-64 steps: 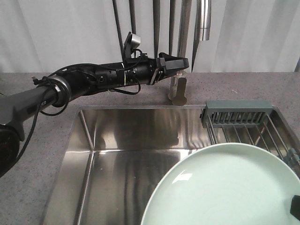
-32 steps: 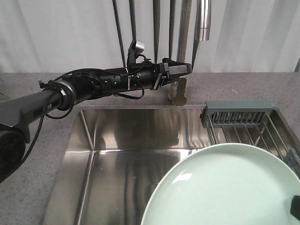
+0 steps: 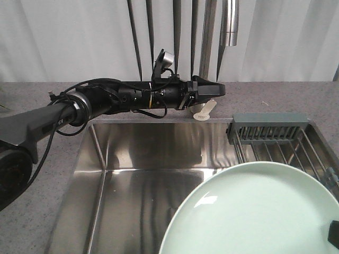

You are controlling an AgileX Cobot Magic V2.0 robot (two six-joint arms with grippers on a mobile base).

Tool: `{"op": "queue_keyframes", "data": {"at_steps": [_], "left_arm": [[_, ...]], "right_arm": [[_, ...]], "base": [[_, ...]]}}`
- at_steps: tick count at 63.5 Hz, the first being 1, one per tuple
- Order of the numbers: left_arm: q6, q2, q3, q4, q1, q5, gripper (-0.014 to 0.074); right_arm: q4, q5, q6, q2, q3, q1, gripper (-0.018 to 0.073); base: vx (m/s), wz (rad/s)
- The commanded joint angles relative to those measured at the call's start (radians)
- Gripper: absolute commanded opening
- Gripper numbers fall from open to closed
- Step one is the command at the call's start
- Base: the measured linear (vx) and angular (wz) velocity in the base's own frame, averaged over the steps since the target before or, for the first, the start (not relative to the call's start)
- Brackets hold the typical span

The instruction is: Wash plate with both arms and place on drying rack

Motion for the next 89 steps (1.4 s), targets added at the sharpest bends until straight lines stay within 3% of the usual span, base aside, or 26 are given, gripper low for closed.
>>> {"op": "queue_keyframes", "data": {"at_steps": [1,31,39,59,89], "left_arm": [[-0.054,-0.069,-0.031,0.011,-0.018,-0.137,0.0551],[-0.055,-0.071,-0.031,-0.001,-0.017,-0.205,0.0549],[-0.096,-0.071,-0.032,-0.003,-0.002,-0.222,0.0531],[-0.096,-0.071,-0.032,-0.072,0.111,-0.406,0.0428],[-0.096,-0.18,-0.031,-0.07,0.244,-0.405,0.0194]], "right_arm": [[0.028,-0.067,-0.004,0.011,-0.023,-0.003,-0.0001],[0.028,-0.067,-0.004,0.011,-0.023,-0.003,-0.0001],[0.028,-0.067,-0.004,0.011,-0.023,-0.003,-0.0001],[0.028,-0.067,-0.004,0.011,-0.023,-0.003,-0.0001],[0.028,-0.068,-0.004,0.011,-0.023,-0.003,-0.0001]], "base": [[0.0,0.0],[0.0,0.0],[0.0,0.0],[0.0,0.0],[0.0,0.0]]}}
